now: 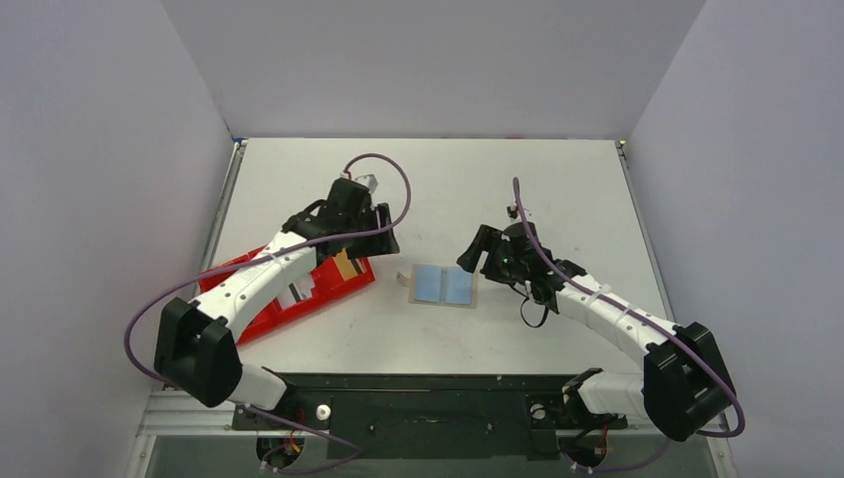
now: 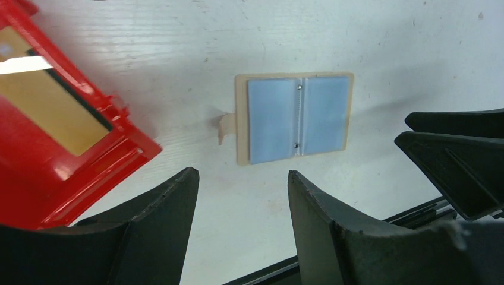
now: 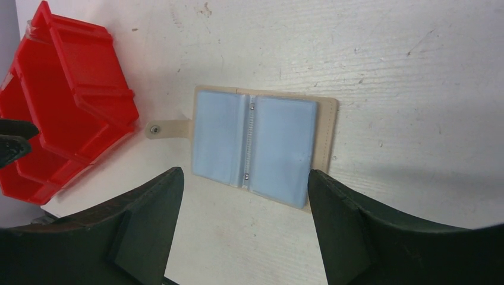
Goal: Take the credit cards out of the card holder
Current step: Close the card holder at the center of the board.
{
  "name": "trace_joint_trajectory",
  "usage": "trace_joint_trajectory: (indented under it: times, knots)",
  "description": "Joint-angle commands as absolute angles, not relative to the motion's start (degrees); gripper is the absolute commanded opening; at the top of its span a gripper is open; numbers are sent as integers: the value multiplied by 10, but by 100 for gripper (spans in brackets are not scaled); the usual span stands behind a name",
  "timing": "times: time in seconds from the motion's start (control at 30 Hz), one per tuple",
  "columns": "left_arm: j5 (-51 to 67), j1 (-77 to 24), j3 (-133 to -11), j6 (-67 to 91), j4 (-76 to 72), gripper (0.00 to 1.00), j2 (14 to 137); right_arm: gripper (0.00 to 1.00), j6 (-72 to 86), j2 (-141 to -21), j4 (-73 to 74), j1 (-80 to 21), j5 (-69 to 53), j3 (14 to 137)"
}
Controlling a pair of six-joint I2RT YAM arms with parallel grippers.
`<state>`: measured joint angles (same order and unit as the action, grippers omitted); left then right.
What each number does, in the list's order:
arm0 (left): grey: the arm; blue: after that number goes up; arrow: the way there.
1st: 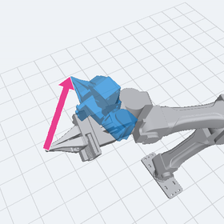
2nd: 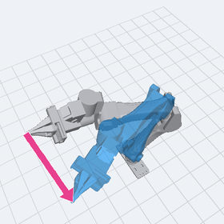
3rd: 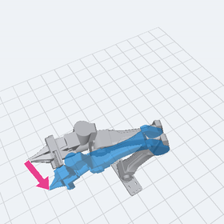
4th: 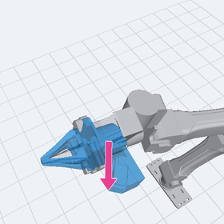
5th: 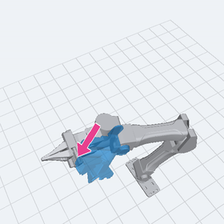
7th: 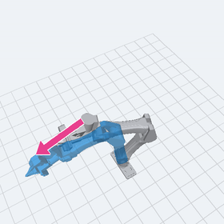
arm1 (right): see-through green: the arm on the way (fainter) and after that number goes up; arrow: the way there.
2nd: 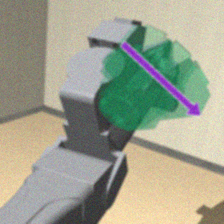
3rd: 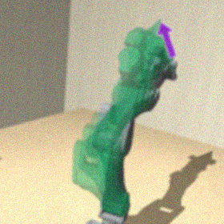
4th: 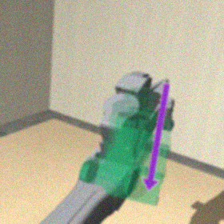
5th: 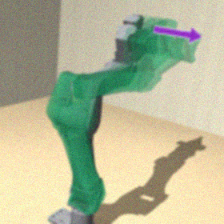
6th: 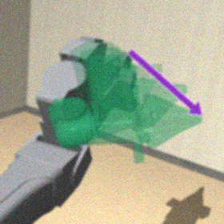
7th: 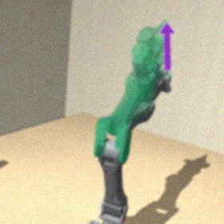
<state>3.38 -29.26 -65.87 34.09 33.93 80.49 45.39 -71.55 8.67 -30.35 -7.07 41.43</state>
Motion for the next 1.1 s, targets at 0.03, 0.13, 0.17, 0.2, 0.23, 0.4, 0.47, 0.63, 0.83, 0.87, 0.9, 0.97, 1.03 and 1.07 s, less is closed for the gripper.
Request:
trace_joint_trajectory:
  times: [0.03,0.13,0.17,0.2,0.23,0.4,0.47,0.63,0.83,0.87,0.9,0.97,1.03,1.07]
  knots:
    - [25,-353,-708,334,290,54,878,72,462,-722,70,-298,-44,389]
    - [10,-383,-725,332,283,54,915,72,464,-729,63,-298,-42,380]
    - [9,-386,-727,333,278,53,932,72,465,-730,62,-297,-42,377]
    - [9,-391,-729,334,274,52,940,72,465,-732,60,-296,-41,375]
    - [10,-394,-731,335,269,49,956,72,465,-733,59,-296,-40,372]
    - [5,-407,-739,337,264,33,1012,72,463,-745,51,-292,-39,361]
    - [5,-409,-741,334,264,28,1030,72,464,-751,44,-290,-42,358]
    - [-10,-410,-738,331,254,21,1060,71,466,-766,25,-290,-52,354]
    - [-19,-411,-733,334,253,12,1080,71,468,-786,12,-290,-60,353]
    - [-20,-411,-733,334,254,11,1083,71,468,-791,10,-290,-61,353]
    - [-20,-411,-732,335,255,9,1084,71,469,-793,6,-290,-64,352]
    - [-21,-411,-731,336,255,7,1089,71,471,-804,5,-290,-68,351]
    - [-22,-412,-731,340,259,5,1095,71,472,-812,-13,-290,-71,350]
    - [-26,-412,-730,341,263,5,1097,71,474,-813,-16,-290,-73,349]
